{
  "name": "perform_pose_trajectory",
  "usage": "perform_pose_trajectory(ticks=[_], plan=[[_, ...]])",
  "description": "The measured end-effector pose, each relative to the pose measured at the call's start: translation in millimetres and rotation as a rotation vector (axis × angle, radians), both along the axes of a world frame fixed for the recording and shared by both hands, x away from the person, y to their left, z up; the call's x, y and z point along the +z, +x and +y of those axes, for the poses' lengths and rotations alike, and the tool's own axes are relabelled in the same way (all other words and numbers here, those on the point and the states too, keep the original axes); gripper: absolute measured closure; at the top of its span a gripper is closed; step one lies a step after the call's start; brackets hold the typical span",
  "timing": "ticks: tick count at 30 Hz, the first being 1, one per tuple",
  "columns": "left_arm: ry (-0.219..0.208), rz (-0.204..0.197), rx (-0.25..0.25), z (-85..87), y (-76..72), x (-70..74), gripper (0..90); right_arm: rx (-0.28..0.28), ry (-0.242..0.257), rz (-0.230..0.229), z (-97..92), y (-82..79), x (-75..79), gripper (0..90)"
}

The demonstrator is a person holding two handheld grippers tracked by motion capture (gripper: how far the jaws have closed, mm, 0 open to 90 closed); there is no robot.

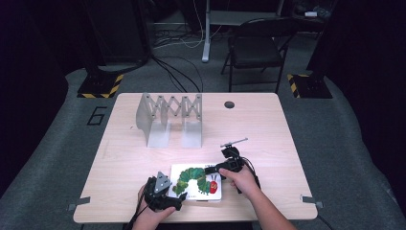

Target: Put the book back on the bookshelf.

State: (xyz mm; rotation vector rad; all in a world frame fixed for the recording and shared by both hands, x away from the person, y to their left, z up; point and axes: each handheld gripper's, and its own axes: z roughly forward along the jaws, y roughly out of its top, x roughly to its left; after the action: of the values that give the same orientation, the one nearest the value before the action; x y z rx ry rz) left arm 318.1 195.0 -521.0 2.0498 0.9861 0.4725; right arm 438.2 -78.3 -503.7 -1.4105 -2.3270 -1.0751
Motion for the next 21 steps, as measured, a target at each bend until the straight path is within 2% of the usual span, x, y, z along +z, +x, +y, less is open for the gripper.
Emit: perform_pose_trajectory(ticks=[1,2,3,4,7,8,15,21], plan=[[-0.001,0.002,-0.004,0.5,0.1,0.0,3.6,-0.002,0.001,0.007,0.1,-0.4,1.1,36.9],[-0.006,0.006,-0.002,0.4,-0.1,-0.2,3.6,-0.002,0.006,-0.008,-0.1,-0.7,0.8,37.0],[-0.008,0.007,-0.002,0.6,-0.1,-0.3,3.5,-0.008,0.008,0.003,-0.1,-1.8,2.6,37.1],[-0.011,0.007,-0.001,0.7,-0.2,-0.5,3.4,0.004,0.011,-0.008,-1.3,-1.8,3.3,37.2],[-0.016,0.015,-0.001,1.7,-0.4,-1.0,2.6,-0.006,0.015,-0.014,-1.0,-5.1,8.2,37.5],[-0.012,0.02,-0.013,2.8,0.0,-0.5,2.5,0.003,0.012,-0.028,-1.1,-6.1,10.2,37.5],[-0.027,0.026,-0.008,3.4,-0.6,-1.7,2.4,0.016,0.002,-0.066,0.9,-12.2,21.5,38.1],[-0.036,0.036,-0.016,4.8,0.2,-2.4,2.4,0.021,0.0,-0.07,0.8,-16.0,28.1,39.2]])
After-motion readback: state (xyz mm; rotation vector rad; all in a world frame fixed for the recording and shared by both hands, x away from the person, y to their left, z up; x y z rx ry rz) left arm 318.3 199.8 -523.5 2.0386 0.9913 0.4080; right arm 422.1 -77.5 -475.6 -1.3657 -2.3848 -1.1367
